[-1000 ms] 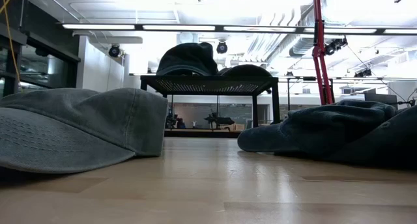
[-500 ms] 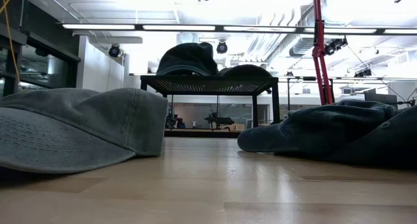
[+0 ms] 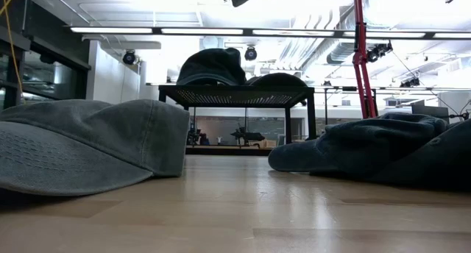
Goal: Pick & Place hat
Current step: Stack the top gray cap on the gray cap on the shelf
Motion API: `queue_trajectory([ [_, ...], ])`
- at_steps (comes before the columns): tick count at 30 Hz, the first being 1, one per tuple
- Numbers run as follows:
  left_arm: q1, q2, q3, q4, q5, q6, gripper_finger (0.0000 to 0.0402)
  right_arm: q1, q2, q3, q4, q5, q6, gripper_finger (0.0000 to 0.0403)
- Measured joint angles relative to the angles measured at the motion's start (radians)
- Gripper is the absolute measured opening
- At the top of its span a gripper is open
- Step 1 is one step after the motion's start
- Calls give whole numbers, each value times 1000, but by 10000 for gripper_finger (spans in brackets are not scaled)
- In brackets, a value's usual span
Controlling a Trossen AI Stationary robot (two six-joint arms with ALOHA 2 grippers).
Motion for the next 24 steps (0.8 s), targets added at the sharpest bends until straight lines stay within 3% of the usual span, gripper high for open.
queue_trajectory([
  [3, 0, 0, 0, 0, -1, 0, 25, 0, -7, 0, 2, -4, -2, 20],
  [9, 0, 0, 5, -10, -100, 8, 99, 0, -18, 1, -14, -4, 2, 20],
  [16, 0, -1, 100, -84, -286, 42, 183, -26, -15, 1, -100, -28, 38, 20],
  [24, 0, -2, 181, -131, -458, 111, 201, -150, 3, 2, -73, -124, 77, 20],
])
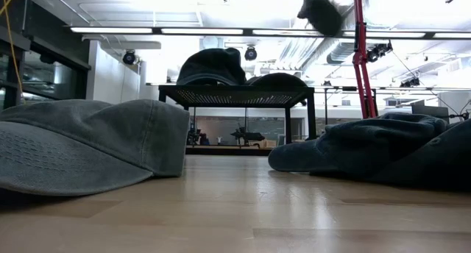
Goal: Pick & Place hat
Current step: Stack the top gray cap on the gray cap on the shelf
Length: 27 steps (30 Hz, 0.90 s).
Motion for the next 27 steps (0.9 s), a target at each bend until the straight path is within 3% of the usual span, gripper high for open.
queue_trajectory([
  [10, 1, 0, 2, 0, -294, 198, 201, -137, 130, -1, 60, -85, 45, 20],
  [22, 1, -6, 2, 0, -312, 208, 201, -192, 130, -1, 92, -133, 141, 20],
  [27, 1, -8, 2, 0, -313, 220, 202, -192, 137, -1, 60, -81, 170, 20],
])
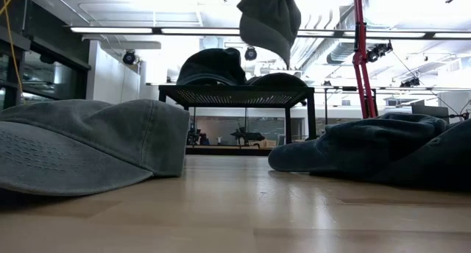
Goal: Pick & Place hat
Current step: Stack the top gray cap on the gray cap on the shelf
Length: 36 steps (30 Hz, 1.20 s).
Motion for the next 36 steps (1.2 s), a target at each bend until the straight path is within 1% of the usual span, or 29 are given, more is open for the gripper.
queue_trajectory([
  [4, -1, -1, 0, 0, -24, 32, 202, 0, 1, 0, -26, 35, 28, 20],
  [10, 0, -1, 0, 0, -25, 65, 202, 3, 1, 0, -61, 52, 47, 20],
  [23, -1, -1, 0, 0, -22, 67, 202, 5, 4, 0, -101, 107, 73, 20],
  [30, 0, -1, 0, 0, -21, 67, 202, 5, 4, 0, -105, 106, 91, 20],
  [33, -1, -1, 0, 0, -21, 67, 202, 5, 4, 0, -106, 77, 93, 20],
  [36, -1, -1, 0, -1, -21, 67, 202, 5, 2, 0, -113, 76, 96, 20],
])
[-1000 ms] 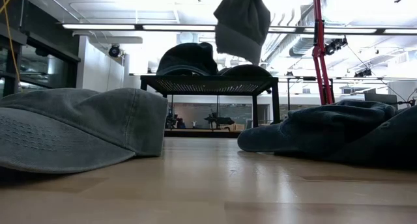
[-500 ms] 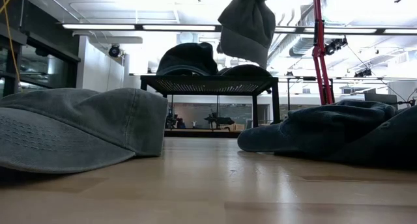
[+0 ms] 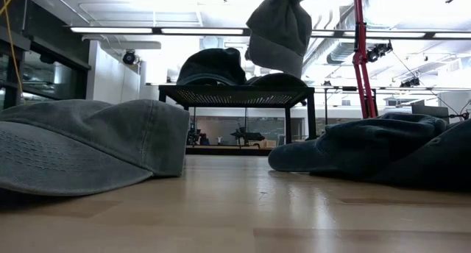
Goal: Pick & Place hat
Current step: Stack the top gray cap on the gray cap on the shelf
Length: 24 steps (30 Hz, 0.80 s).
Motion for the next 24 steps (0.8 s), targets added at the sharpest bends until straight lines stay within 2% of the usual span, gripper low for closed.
queue_trajectory([
  [15, 0, 0, 0, -7, 0, 0, 202, 0, -8, 0, -48, 0, 26, 20],
  [24, 0, 0, 0, -6, 1, 0, 202, 14, -84, 0, 15, 5, 27, 20],
])
